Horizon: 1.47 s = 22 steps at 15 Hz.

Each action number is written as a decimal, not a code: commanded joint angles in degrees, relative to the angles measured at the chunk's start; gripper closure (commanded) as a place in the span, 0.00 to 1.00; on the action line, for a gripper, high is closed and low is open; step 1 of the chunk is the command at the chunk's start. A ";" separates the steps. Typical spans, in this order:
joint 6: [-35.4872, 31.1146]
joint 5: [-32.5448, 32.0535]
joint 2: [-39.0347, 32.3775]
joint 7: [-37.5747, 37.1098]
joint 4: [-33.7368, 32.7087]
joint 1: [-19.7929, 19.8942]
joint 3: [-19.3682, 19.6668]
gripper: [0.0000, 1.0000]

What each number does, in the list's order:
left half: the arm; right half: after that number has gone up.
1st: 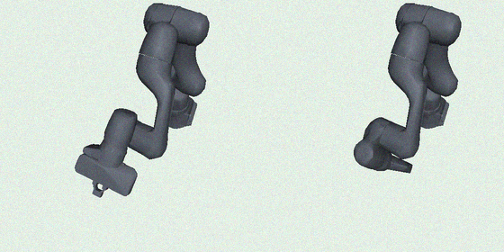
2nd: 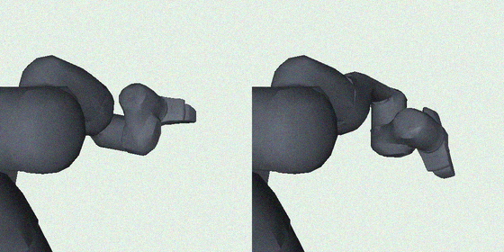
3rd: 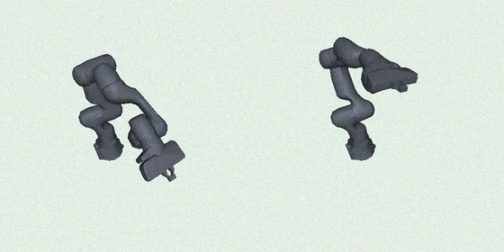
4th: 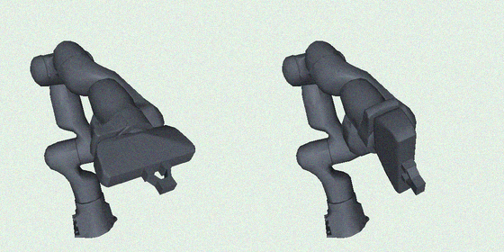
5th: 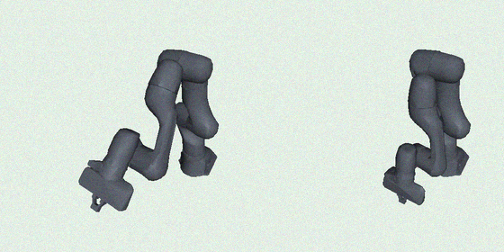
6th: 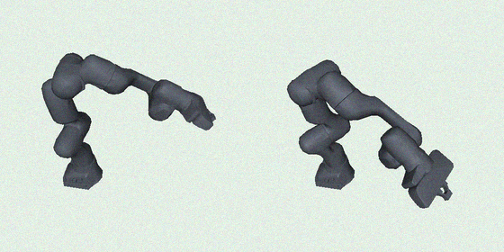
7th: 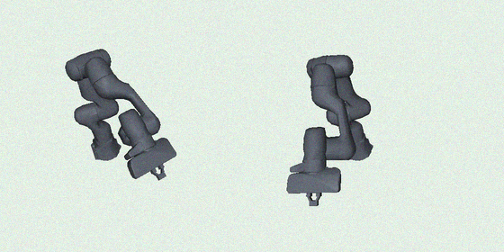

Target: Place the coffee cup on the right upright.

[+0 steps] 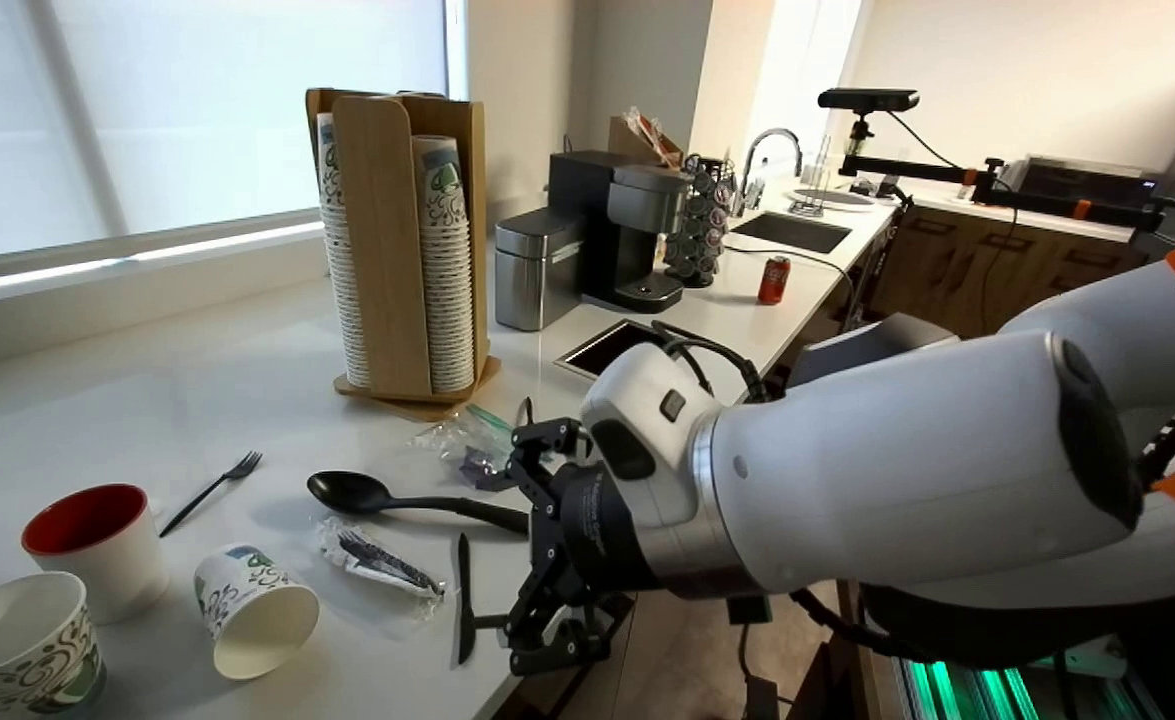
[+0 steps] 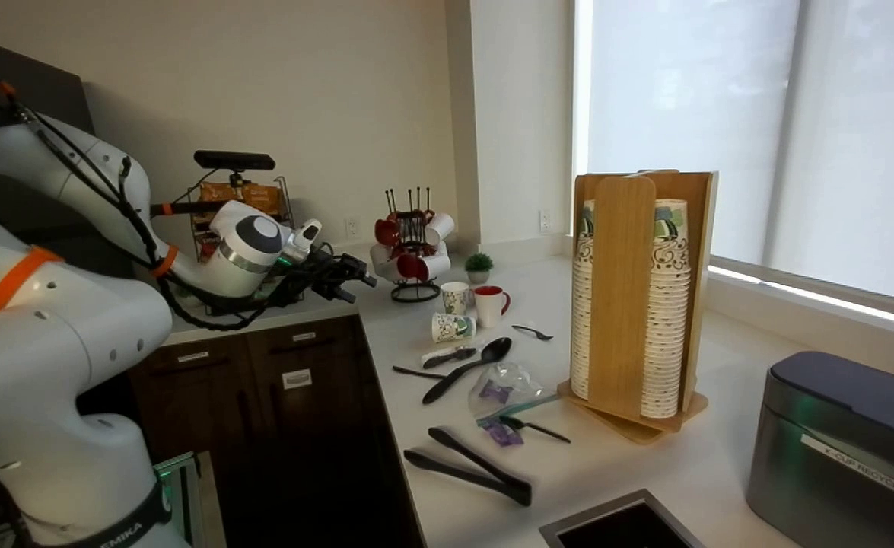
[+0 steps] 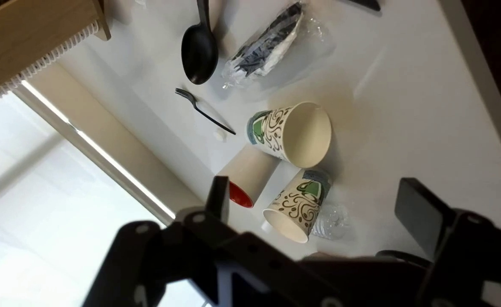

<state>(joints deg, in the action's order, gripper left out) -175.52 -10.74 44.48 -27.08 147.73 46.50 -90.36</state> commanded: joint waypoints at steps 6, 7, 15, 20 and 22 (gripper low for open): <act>-1.05 8.81 13.02 2.44 -10.37 14.72 -17.40 0.00; -0.90 9.48 14.72 2.66 -11.85 16.00 -18.54 0.00; 0.05 13.64 27.63 3.76 -23.06 24.72 -20.64 0.00; 0.27 14.54 28.05 5.82 -23.44 26.13 -19.60 0.00; 0.75 14.51 28.79 6.17 -24.74 27.35 -19.73 0.00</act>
